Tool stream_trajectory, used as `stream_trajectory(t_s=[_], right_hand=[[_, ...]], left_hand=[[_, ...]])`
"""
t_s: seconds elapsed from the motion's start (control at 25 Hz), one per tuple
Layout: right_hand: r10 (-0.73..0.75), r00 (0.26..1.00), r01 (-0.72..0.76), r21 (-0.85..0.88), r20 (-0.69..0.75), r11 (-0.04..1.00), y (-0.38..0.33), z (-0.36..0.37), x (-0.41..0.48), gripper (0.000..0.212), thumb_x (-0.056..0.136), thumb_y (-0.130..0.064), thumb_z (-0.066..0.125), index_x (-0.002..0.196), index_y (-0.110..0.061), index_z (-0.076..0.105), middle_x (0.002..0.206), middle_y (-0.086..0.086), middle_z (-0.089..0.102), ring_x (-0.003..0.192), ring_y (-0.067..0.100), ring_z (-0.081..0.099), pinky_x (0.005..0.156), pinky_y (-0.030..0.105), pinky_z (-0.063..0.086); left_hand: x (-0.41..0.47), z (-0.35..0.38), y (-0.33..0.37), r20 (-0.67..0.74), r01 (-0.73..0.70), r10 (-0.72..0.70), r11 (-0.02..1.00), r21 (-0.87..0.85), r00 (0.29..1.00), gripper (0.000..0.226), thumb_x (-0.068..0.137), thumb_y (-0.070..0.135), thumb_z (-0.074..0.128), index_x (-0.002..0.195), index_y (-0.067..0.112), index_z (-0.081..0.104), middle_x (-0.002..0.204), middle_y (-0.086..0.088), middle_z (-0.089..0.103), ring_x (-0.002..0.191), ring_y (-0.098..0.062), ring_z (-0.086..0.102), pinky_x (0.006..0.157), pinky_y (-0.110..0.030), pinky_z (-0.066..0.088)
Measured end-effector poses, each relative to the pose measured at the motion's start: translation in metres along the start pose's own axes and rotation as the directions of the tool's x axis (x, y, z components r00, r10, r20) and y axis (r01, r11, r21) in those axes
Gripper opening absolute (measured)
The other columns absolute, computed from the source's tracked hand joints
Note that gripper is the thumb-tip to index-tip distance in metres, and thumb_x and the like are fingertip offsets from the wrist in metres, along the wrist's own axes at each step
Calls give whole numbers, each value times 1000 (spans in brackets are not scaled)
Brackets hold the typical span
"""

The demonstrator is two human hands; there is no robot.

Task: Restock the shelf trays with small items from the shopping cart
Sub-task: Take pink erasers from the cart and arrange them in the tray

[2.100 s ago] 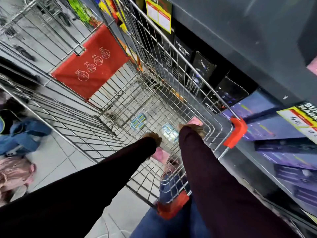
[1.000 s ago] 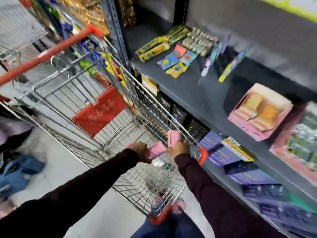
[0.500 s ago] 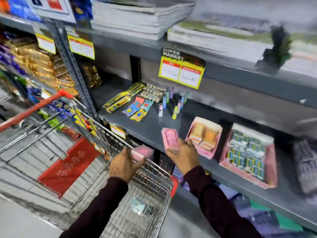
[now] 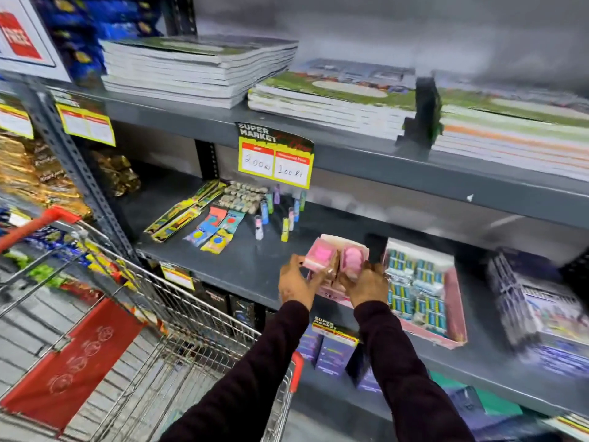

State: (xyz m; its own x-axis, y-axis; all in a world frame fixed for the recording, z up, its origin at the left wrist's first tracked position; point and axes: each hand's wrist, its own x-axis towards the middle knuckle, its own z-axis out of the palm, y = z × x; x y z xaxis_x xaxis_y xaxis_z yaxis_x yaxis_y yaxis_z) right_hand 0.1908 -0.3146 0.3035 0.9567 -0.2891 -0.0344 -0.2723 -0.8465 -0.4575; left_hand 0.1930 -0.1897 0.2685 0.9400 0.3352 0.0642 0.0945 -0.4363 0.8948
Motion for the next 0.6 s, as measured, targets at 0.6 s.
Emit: stream_trajectory(t_s=[0.6], right_hand=[[-15, 1000, 15, -5, -23, 1000, 16, 9, 16, 35, 91, -15, 59, 123, -1, 57, 130, 20, 53, 111, 34, 60, 98, 35, 45]], left_hand=[[20, 12, -9, 124, -219, 183, 880, 421, 975, 30, 87, 35, 63, 114, 21, 67, 113, -7, 66, 110, -26, 52, 92, -36, 48]])
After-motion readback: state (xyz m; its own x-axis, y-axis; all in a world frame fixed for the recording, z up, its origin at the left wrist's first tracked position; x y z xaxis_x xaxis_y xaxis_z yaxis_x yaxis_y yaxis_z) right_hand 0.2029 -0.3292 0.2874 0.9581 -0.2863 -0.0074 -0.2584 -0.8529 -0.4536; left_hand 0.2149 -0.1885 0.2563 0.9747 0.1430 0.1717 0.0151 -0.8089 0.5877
